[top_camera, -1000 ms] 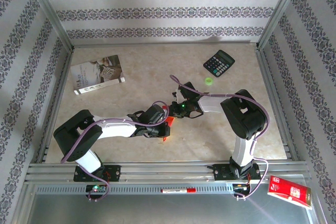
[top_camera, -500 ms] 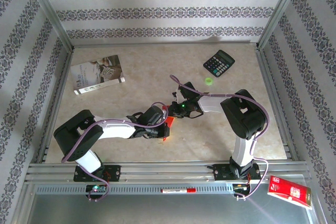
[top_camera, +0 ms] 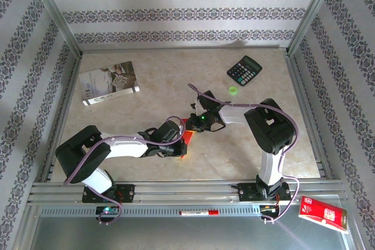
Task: Fold a paper plane with a square sheet of paper (pick it up from the middle)
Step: Fold the wing for the fifth time at the center of the table.
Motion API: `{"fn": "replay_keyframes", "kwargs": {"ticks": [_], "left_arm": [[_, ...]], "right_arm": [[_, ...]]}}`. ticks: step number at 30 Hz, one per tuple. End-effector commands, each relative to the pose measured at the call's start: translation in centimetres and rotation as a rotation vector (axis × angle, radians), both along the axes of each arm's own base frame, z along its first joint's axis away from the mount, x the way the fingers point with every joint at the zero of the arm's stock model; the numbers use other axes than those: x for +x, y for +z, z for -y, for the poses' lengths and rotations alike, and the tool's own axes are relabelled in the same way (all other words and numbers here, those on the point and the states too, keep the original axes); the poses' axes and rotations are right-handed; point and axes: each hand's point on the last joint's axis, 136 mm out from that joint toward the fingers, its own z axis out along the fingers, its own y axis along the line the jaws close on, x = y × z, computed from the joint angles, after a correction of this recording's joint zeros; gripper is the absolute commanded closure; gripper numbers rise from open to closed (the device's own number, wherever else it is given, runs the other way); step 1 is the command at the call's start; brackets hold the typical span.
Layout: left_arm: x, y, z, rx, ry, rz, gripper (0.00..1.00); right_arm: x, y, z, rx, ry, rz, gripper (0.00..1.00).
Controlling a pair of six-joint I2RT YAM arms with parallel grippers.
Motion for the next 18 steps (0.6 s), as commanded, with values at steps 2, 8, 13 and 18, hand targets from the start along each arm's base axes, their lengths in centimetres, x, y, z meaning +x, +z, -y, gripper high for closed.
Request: {"fn": "replay_keyframes", "kwargs": {"ticks": [2, 8, 13, 18], "left_arm": [[-5.2, -2.8, -2.7, 0.11, -0.046, -0.182, 0.91], [-6.1, -2.9, -2.9, 0.107, -0.052, -0.203, 0.91], [-6.8, -2.9, -3.0, 0.099, -0.054, -0.22, 0.92], [-7.6, -2.9, -3.4, 0.099, -0.054, -0.239, 0.92]], "right_arm": [[-2.6, -6.0, 4.2, -0.249, -0.038, -0.121, 0.87], [-2.7, -6.1, 4.4, -0.265, -0.038, -0.126, 0.88], [-2.7, -6.2, 4.5, -0.269, -0.04, -0.131, 0.88], [-2.7, -6.1, 4.5, -0.271, -0.039, -0.131, 0.89]]}}
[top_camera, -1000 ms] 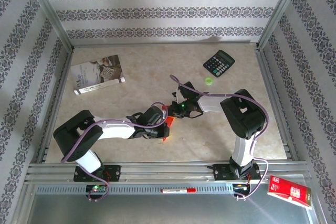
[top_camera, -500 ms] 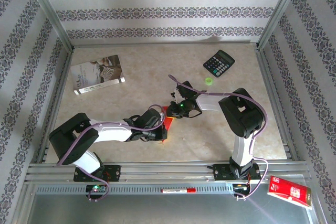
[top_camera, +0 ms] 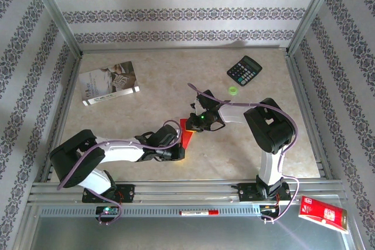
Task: Fold a paper plane with a square sheet of paper (pick it up from the middle)
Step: Fold the wing for the fifth time at the center of the table.
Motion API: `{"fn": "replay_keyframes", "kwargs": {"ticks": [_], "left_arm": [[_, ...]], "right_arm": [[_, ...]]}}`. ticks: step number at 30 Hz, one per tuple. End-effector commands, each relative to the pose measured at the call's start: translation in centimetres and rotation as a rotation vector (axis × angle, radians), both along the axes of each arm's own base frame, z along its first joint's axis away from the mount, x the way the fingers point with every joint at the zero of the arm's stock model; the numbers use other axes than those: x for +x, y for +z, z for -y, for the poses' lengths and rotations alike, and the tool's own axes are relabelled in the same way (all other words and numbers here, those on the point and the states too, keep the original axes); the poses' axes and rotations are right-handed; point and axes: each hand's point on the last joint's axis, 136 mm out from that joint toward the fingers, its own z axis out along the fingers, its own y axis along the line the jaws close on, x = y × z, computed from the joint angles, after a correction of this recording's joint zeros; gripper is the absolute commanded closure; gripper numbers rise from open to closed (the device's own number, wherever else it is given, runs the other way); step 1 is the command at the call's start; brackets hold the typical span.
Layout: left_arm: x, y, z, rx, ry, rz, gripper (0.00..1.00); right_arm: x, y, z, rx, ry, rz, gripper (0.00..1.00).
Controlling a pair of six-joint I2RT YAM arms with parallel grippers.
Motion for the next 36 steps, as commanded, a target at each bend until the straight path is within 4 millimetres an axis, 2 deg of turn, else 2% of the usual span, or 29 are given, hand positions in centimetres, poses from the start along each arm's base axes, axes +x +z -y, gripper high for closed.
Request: {"fn": "replay_keyframes", "kwargs": {"ticks": [1, 14, 16, 21, 25, 31, 36], "left_arm": [[-5.7, -2.8, -2.7, 0.108, -0.066, -0.205, 0.92], [-6.6, -2.1, -3.4, 0.133, -0.104, -0.214, 0.92], [-6.1, -1.0, -3.0, 0.114, -0.107, -0.185, 0.92], [-3.4, 3.1, -1.1, -0.004, -0.07, -0.058, 0.91], [-1.7, 4.6, 0.5, -0.057, -0.07, -0.015, 0.91], [0.9, 3.7, 1.2, -0.034, -0.061, -0.008, 0.91], [1.7, 2.0, 0.9, 0.005, -0.078, -0.028, 0.91]], "right_arm": [[-2.6, -6.0, 4.5, -0.261, -0.039, -0.109, 0.89], [-2.7, -6.3, 4.6, -0.266, -0.039, -0.117, 0.89], [-2.7, -6.2, 4.6, -0.265, -0.037, -0.115, 0.89], [-2.8, -6.3, 4.6, -0.266, -0.037, -0.115, 0.89], [-2.7, -6.3, 4.6, -0.265, -0.038, -0.115, 0.9], [-2.7, -6.3, 4.5, -0.264, -0.039, -0.116, 0.89], [-2.7, -6.2, 4.5, -0.263, -0.04, -0.115, 0.9]]}}
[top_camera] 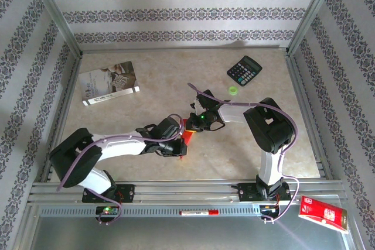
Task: Fold a paper plane with a square sheet of paper (pick it up from the middle)
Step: Fold the wing for the fifth time at the center of the table.
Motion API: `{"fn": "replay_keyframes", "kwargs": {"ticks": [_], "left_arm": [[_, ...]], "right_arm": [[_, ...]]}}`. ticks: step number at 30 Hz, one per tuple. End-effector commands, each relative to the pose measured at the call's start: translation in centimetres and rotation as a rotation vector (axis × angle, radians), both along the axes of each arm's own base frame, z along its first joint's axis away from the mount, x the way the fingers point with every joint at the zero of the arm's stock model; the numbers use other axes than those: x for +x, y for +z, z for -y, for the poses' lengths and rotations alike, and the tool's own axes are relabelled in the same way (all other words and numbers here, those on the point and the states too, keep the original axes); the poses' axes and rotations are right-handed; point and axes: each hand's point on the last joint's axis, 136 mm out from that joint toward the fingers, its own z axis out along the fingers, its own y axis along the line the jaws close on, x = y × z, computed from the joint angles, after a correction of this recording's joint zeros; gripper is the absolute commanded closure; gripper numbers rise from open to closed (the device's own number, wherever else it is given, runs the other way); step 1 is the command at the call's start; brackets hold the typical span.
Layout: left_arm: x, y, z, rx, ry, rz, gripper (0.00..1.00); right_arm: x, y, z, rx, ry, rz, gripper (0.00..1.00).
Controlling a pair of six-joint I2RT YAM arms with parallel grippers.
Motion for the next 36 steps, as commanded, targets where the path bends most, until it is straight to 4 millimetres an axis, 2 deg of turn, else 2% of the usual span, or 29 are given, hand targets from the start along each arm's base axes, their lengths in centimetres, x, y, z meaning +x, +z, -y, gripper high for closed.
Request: {"fn": "replay_keyframes", "kwargs": {"ticks": [1, 9, 11, 13, 19, 22, 28, 36], "left_arm": [[0.5, -0.4, 0.1, 0.003, -0.04, 0.019, 0.92], [-2.0, -3.7, -2.1, 0.052, -0.039, -0.069, 0.93], [-2.8, -3.9, -2.8, 0.061, -0.035, -0.083, 0.93], [-2.9, -3.2, -2.7, 0.038, -0.036, -0.076, 0.93], [-0.3, 2.1, 0.0, -0.103, -0.03, 0.025, 0.9], [1.2, 3.4, 1.2, -0.163, -0.007, 0.043, 0.9], [2.4, 1.8, 1.8, -0.117, -0.004, 0.03, 0.9], [2.6, -0.7, -0.1, -0.047, 0.015, 0.001, 0.91]], "right_arm": [[-2.6, -6.1, 4.6, -0.265, -0.041, -0.106, 0.89], [-2.7, -6.2, 4.7, -0.269, -0.041, -0.11, 0.9], [-2.7, -6.2, 4.7, -0.27, -0.039, -0.11, 0.9], [-2.8, -6.2, 4.7, -0.271, -0.038, -0.112, 0.89], [-2.9, -6.2, 4.7, -0.27, -0.041, -0.112, 0.9], [-2.9, -6.2, 4.6, -0.268, -0.041, -0.112, 0.89], [-2.7, -6.1, 4.5, -0.265, -0.041, -0.108, 0.9], [-2.6, -6.0, 4.5, -0.266, -0.039, -0.106, 0.89]]}}
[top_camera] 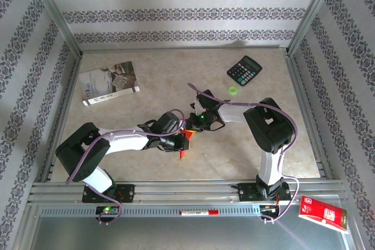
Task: Fold a paper plane with a square sheet of paper (pick it up from the middle)
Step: Fold the wing for the fifth time at the center of the table.
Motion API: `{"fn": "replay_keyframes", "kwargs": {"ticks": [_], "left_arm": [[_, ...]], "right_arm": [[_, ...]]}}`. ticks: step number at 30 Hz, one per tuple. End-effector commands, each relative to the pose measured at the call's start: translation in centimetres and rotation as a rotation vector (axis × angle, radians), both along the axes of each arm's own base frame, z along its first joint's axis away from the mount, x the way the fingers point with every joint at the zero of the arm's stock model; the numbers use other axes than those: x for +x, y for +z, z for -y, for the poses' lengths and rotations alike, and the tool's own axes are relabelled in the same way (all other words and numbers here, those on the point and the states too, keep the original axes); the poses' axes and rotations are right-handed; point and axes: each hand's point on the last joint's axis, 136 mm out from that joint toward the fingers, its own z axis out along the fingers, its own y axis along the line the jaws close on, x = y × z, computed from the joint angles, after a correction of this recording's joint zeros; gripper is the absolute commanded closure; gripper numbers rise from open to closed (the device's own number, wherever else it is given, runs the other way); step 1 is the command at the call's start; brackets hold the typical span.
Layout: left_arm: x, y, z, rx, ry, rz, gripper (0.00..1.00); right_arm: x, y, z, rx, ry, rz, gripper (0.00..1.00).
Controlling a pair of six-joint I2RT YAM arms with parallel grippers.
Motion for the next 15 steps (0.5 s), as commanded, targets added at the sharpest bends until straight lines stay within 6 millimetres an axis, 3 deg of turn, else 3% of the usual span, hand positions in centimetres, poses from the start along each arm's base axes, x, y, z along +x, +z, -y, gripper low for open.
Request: {"fn": "replay_keyframes", "kwargs": {"ticks": [1, 15], "left_arm": [[0.2, -1.3, -1.2, 0.036, 0.01, -0.01, 0.91], [-0.7, -3.9, -3.2, 0.081, 0.03, -0.062, 0.93]], "right_arm": [[-2.7, -6.1, 4.5, -0.265, -0.038, -0.105, 0.9], [-2.7, -5.9, 4.5, -0.264, -0.039, -0.103, 0.89]]}}
